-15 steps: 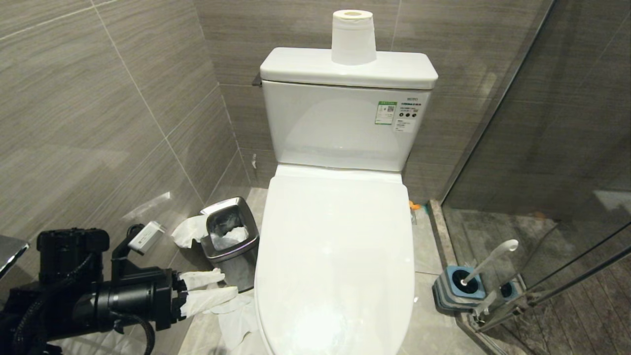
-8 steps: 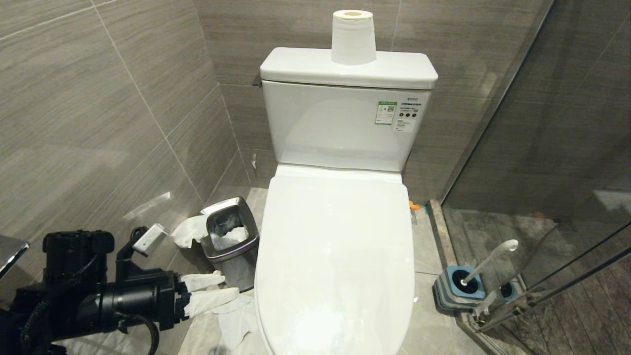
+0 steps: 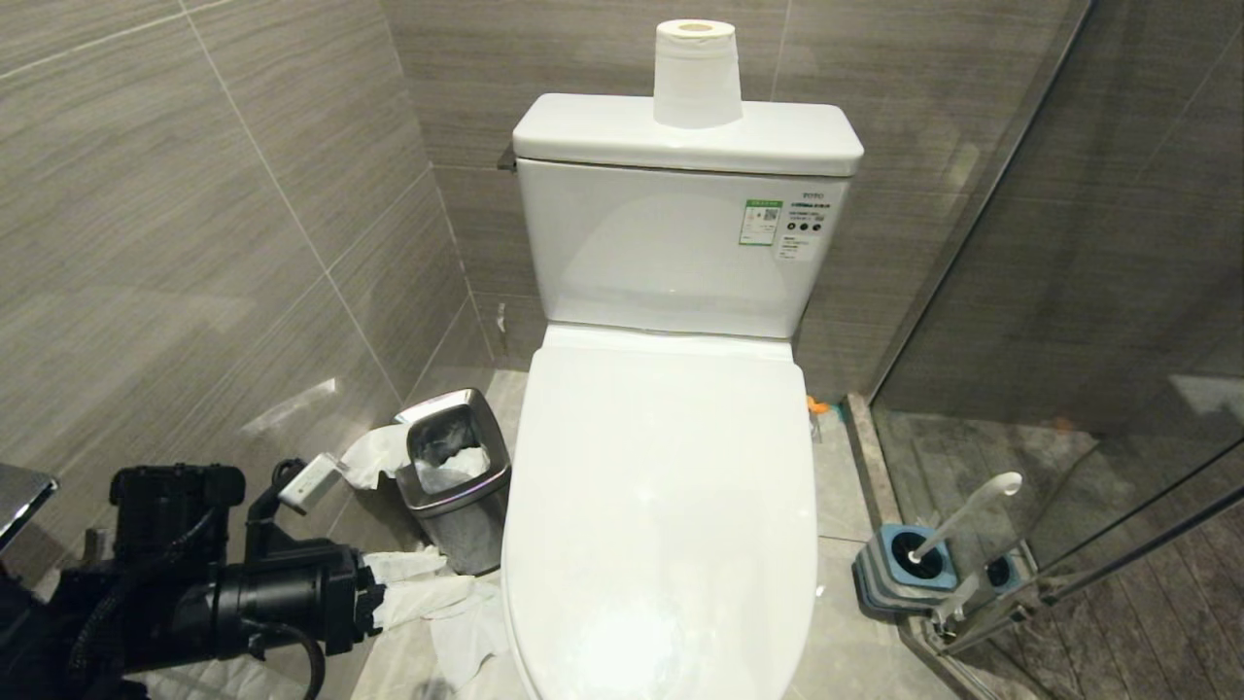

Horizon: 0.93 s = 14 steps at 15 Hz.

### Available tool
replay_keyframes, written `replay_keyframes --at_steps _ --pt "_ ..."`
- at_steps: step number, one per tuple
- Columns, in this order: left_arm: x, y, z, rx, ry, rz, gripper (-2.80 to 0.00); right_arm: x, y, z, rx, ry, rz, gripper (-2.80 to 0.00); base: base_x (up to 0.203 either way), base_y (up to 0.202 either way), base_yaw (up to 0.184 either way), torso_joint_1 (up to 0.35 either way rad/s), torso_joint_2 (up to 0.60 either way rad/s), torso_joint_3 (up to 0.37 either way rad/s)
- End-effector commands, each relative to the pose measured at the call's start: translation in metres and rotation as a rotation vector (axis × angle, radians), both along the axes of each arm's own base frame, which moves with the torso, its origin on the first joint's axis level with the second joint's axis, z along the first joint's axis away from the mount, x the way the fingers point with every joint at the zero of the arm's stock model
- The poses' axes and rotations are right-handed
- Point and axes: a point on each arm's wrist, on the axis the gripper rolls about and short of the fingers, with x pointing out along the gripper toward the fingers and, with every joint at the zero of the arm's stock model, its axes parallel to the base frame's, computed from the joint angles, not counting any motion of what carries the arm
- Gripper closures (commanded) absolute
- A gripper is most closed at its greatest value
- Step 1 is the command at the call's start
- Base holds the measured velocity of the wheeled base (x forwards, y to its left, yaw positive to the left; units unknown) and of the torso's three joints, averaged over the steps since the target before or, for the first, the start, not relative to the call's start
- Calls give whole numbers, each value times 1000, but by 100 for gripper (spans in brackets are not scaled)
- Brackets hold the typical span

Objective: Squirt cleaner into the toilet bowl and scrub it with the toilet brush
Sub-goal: Use the left hand to lift the toilet lid slightly

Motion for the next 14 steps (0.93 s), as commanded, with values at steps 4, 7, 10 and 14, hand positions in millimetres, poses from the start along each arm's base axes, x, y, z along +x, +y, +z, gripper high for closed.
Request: replay_keyframes --at_steps 4,7,10,14 --pt "20 11 -44 13 64 62 -280 0 0 0 0 1 1 0 0 0 0 0 0 0" --pt "31 13 -74 23 38 85 -280 0 0 0 0 0 1 0 0 0 0 0 0 0" --pt "43 11 -85 -36 26 135 -280 0 0 0 0 1 1 0 0 0 0 0 0 0" --pt "48 8 -70 -128 21 174 -280 0 0 0 0 1 1 0 0 0 0 0 0 0"
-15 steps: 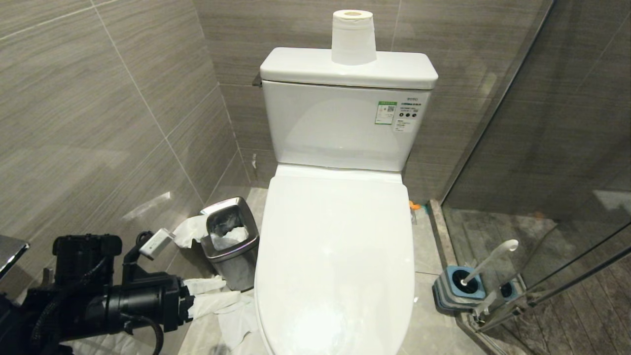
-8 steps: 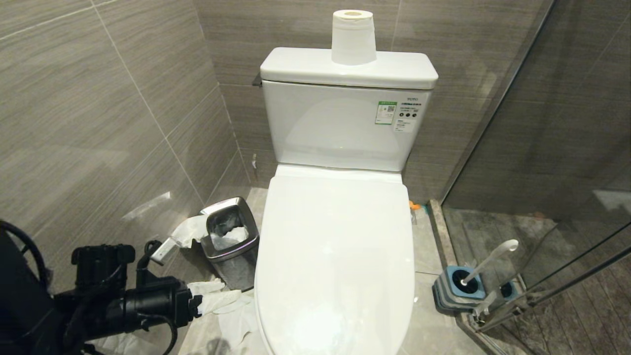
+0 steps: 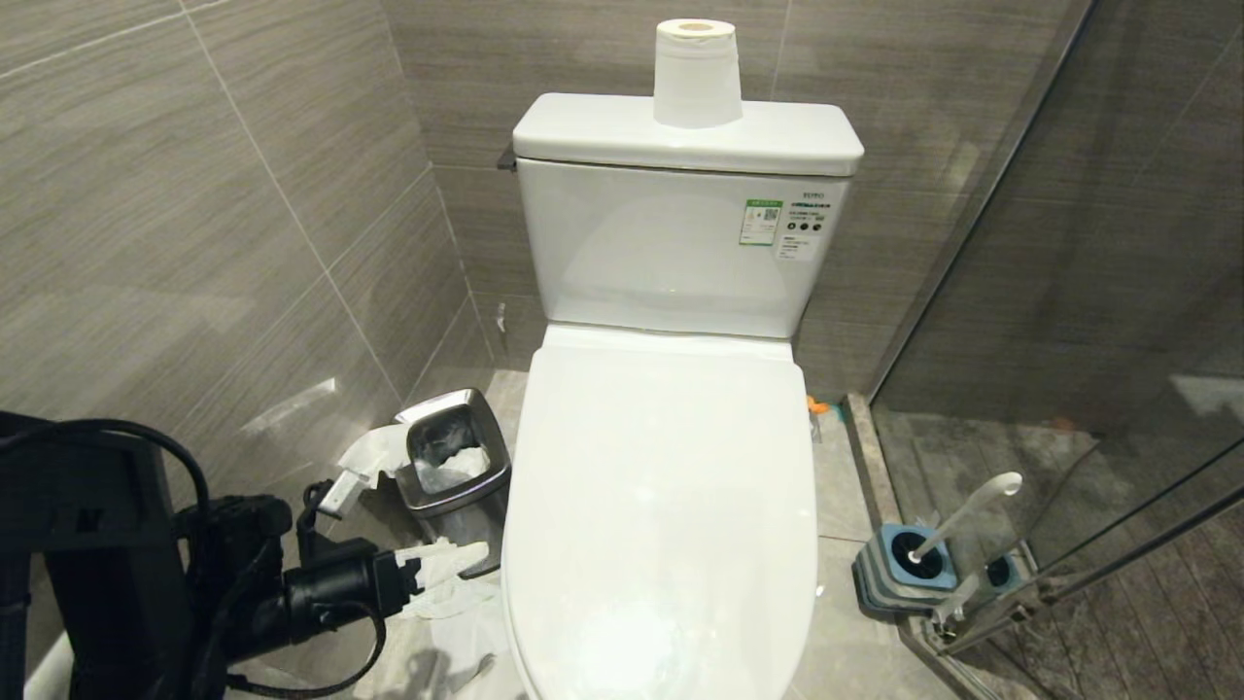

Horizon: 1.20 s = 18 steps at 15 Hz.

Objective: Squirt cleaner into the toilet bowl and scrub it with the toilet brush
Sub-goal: Use the left hand to lift the toilet lid slightly

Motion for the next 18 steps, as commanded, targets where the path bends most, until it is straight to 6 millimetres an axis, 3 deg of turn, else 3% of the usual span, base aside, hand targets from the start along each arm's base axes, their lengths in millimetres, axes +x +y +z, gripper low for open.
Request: replay_keyframes --at_steps 1,4,18 --pt "1 1 5 -28 -1 11 -280 0 0 0 0 0 0 0 0 0 0 0 0 0" --pt "2 1 16 -69 10 26 -280 0 0 0 0 1 2 0 0 0 0 0 0 0" --pt "-22 -16 19 -115 125 -24 -280 0 0 0 0 0 1 0 0 0 0 0 0 0"
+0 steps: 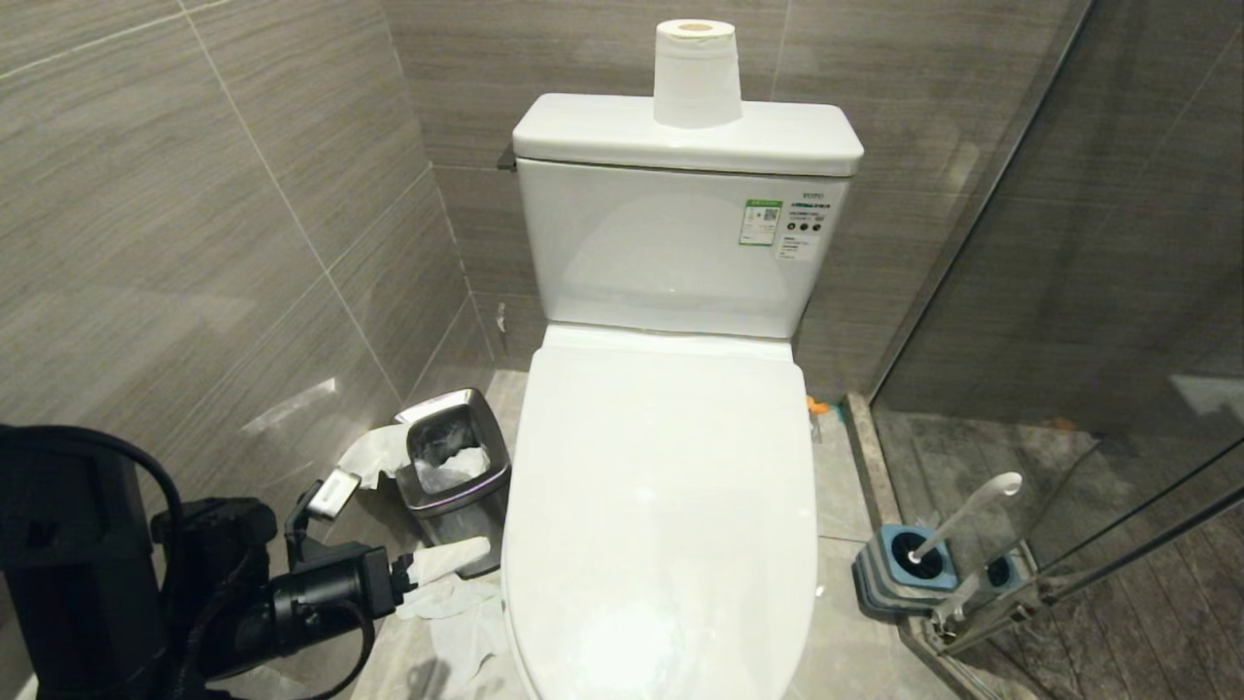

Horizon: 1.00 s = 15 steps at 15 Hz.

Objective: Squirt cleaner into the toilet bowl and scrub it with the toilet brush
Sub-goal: Use the left hand to lift the toilet lid slightly

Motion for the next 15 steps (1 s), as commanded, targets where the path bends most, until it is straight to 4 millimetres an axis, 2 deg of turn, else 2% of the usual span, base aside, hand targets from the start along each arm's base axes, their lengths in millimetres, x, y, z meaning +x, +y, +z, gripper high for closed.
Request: replay_keyframes --at_steps 1,4,15 --pt "-3 -10 0 -6 7 -37 -280 0 0 0 0 0 0 0 0 0 0 0 0 0" --pt "-13 -18 -3 -23 79 -65 -280 0 0 0 0 2 0 0 0 0 0 0 0 0" --pt "-11 -20 -9 -32 116 -64 -280 0 0 0 0 2 0 0 0 0 0 0 0 0"
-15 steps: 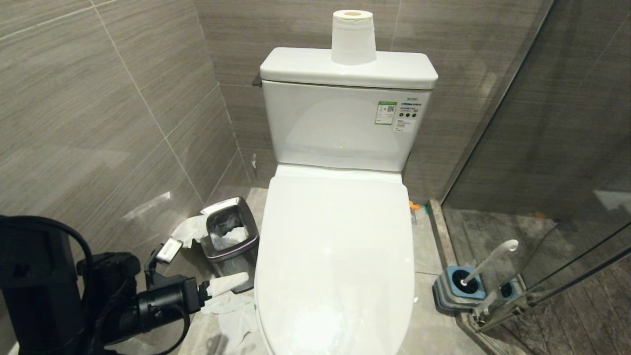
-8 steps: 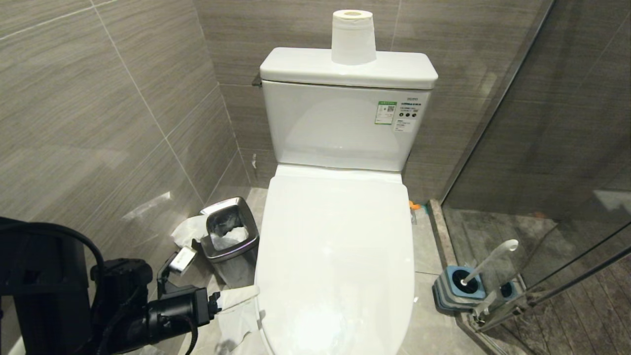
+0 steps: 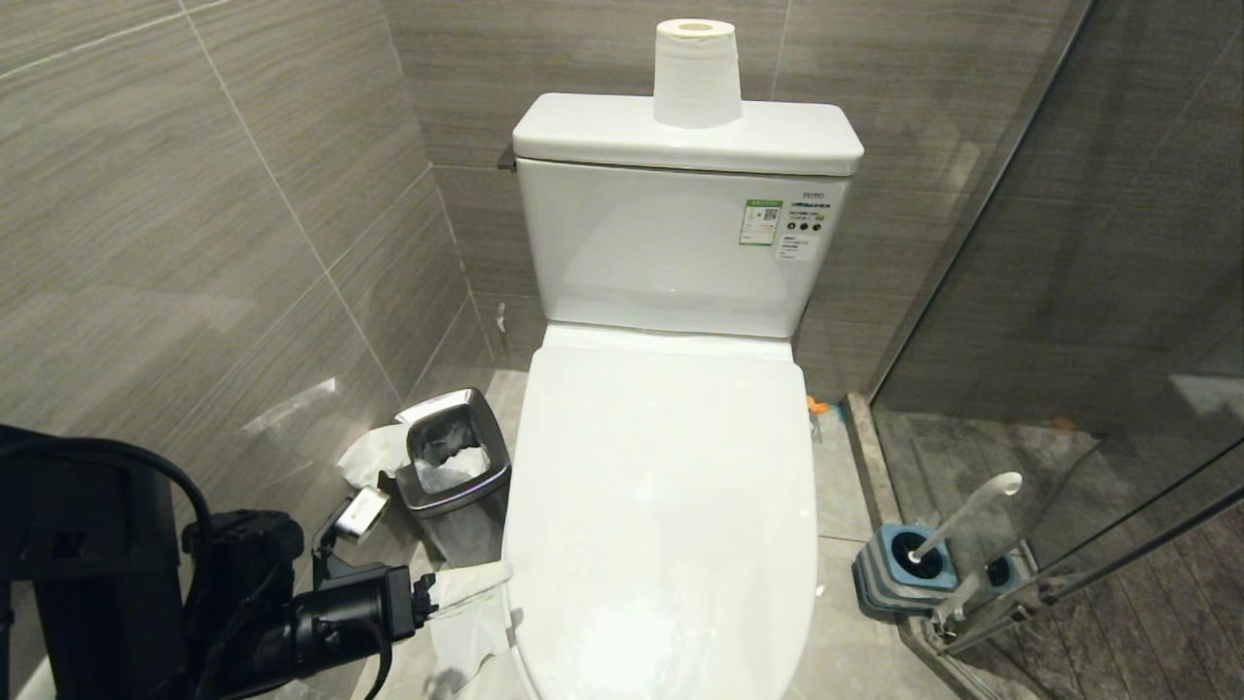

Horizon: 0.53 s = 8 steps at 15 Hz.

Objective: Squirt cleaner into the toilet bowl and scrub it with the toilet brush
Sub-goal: Use the left hand to lift the toilet lid slightly

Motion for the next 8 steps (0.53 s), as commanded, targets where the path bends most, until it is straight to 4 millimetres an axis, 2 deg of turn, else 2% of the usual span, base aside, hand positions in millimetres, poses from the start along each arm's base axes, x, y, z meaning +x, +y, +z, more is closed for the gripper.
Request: replay_keyframes --at_steps 1,8 --pt "0 0 -4 -2 12 -5 -280 0 0 0 0 1 0 0 0 0 0 0 0 0" --pt "-2 -1 -7 1 29 -8 -280 0 0 0 0 1 0 0 0 0 0 0 0 0"
